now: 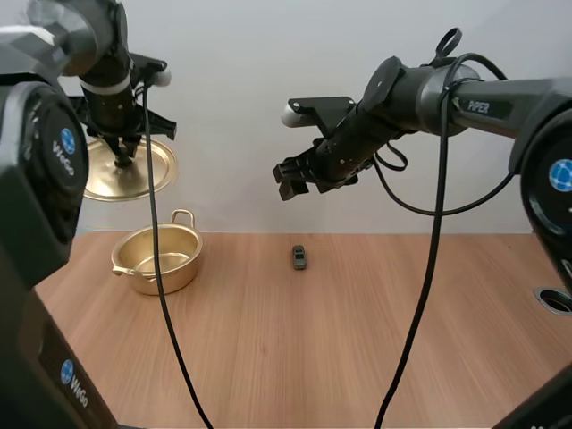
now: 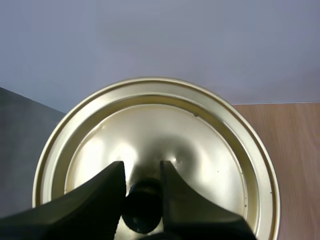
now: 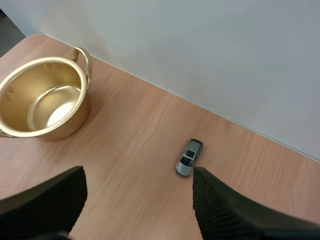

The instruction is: Open the pot, put the car inside, and close it

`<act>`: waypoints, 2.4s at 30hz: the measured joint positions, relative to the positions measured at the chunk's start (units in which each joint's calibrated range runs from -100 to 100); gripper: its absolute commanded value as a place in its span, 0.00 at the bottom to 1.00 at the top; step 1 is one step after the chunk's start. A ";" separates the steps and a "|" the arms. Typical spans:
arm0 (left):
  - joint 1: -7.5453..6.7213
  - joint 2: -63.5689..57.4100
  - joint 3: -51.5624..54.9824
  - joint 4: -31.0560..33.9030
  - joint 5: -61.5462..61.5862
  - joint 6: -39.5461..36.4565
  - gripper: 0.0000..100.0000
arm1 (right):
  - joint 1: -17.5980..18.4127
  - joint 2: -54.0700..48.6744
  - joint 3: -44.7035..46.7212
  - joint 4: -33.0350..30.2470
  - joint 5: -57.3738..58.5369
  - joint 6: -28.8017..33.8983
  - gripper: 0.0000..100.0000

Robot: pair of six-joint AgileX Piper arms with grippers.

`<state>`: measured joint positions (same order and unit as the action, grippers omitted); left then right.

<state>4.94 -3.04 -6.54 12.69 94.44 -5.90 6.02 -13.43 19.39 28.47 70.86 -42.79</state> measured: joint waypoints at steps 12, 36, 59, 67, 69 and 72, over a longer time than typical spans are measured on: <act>0.00 -23.30 0.00 -0.11 2.88 3.38 0.00 | 0.00 16.59 0.00 -2.31 -14.09 -4.60 1.00; 0.00 -28.60 0.29 -7.83 5.56 1.82 0.00 | 0.54 28.76 -0.44 -4.57 -28.83 -7.18 1.00; 0.00 -28.60 0.29 -7.72 5.56 2.32 0.00 | 4.92 33.46 -0.58 -8.73 -51.93 -6.85 1.00; 0.00 -28.60 0.29 -7.72 5.56 2.60 0.00 | 4.92 39.93 -4.60 -8.36 -45.62 -6.62 1.00; 0.00 -28.60 0.29 -7.72 5.56 2.60 0.00 | 4.92 41.31 -4.71 -8.22 -45.45 -6.64 1.00; 0.00 -28.60 0.29 -7.72 5.56 2.60 0.00 | 4.92 42.25 -4.71 -8.10 -45.08 -6.60 1.00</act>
<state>4.94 -31.64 -6.25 4.97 100.00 -3.30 10.94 28.82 14.67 20.37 25.77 -49.39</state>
